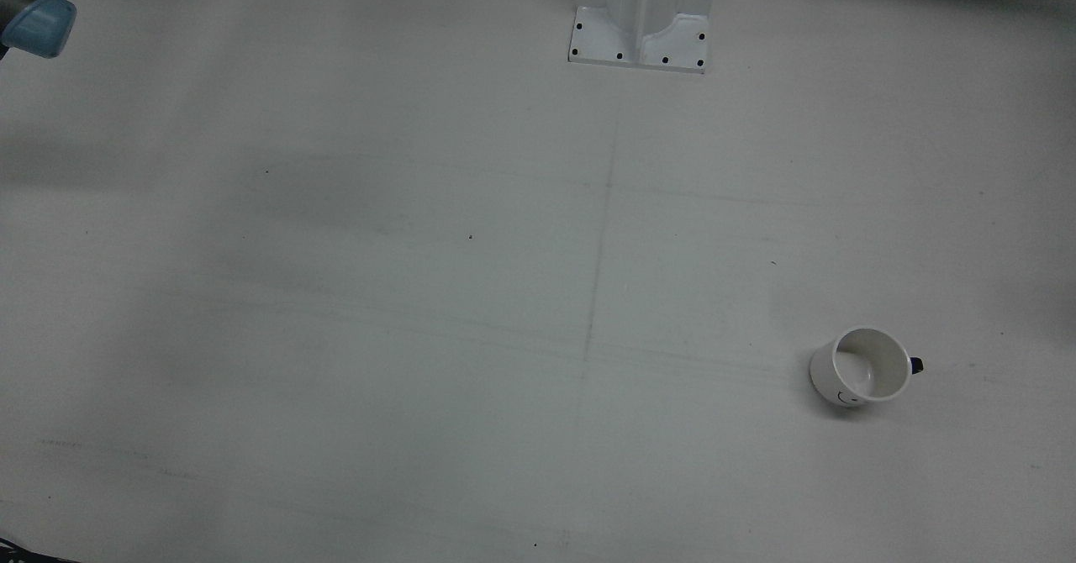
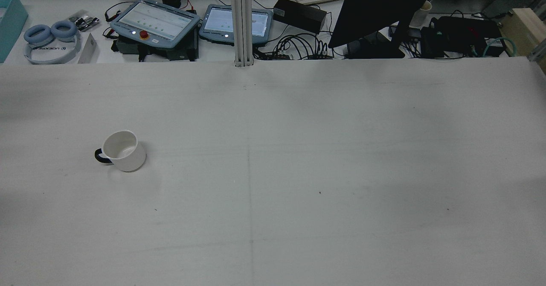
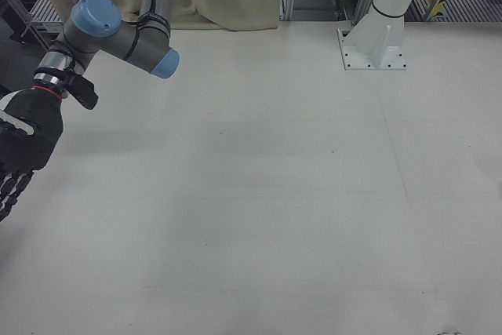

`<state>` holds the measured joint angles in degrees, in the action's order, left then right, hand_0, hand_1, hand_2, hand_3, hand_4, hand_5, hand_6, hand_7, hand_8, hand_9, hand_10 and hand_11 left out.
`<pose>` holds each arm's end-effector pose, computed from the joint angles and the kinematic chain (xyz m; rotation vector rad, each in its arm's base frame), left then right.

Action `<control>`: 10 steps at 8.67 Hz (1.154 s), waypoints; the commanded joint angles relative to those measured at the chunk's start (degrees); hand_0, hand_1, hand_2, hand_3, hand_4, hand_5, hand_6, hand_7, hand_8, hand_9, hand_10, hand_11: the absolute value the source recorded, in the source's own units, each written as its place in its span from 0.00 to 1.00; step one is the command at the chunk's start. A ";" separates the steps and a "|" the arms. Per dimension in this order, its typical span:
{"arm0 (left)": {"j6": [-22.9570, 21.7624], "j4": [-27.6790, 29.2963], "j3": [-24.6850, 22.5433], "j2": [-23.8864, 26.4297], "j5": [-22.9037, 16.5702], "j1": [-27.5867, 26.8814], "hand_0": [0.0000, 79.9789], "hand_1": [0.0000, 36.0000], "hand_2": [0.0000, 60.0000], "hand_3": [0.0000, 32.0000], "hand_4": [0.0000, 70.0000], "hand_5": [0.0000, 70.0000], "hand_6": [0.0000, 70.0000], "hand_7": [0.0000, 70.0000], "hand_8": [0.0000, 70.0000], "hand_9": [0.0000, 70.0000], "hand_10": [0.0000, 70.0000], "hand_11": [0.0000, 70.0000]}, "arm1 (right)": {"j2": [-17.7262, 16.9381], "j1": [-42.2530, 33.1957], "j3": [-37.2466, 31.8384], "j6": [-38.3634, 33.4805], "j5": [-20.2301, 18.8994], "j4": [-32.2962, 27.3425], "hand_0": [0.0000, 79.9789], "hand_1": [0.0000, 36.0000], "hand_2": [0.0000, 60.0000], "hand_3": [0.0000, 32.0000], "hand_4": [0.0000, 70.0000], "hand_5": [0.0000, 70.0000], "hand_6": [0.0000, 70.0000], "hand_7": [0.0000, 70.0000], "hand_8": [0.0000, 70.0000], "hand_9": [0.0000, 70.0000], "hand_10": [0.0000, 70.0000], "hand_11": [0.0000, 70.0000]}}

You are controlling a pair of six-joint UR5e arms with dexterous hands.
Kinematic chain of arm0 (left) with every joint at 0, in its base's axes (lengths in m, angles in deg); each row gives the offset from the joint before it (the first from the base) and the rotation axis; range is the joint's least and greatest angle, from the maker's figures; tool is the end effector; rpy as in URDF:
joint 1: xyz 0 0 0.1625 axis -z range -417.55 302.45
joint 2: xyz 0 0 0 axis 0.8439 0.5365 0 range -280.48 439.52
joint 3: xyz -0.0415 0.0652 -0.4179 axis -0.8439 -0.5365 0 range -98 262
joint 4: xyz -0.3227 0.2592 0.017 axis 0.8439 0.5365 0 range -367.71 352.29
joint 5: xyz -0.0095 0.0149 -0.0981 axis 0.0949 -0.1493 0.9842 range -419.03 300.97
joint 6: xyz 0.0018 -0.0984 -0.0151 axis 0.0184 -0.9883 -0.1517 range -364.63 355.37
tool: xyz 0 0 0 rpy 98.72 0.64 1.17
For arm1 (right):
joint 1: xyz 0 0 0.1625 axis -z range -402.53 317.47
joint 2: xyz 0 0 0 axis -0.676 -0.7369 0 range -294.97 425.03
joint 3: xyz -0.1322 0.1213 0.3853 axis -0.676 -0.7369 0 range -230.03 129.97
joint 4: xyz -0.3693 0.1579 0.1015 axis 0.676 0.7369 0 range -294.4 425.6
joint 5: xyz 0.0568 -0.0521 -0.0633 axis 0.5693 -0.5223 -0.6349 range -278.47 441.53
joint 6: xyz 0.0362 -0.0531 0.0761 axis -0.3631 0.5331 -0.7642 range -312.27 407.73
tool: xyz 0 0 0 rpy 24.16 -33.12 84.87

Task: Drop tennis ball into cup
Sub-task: 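Carry the held tennis ball with the left hand into view over the table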

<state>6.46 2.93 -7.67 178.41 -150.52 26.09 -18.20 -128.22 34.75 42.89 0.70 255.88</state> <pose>-0.0657 -0.5912 0.5854 0.0774 2.4106 -1.6892 0.1093 -0.5340 0.6875 -0.0266 1.9785 -2.2953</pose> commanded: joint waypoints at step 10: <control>8.50 -4.76 -11.68 0.07 4.21 -31.51 1.00 1.00 1.00 1.00 0.00 0.42 0.86 0.79 0.49 0.45 0.16 0.31 | 0.00 0.00 -0.32 -0.18 -0.03 0.00 0.00 0.00 0.00 0.00 0.00 0.00 0.00 0.00 0.00 0.00 0.00 0.00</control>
<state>13.27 -3.04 -21.27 178.00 -150.48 0.74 -18.20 -128.23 34.40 42.72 0.72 255.88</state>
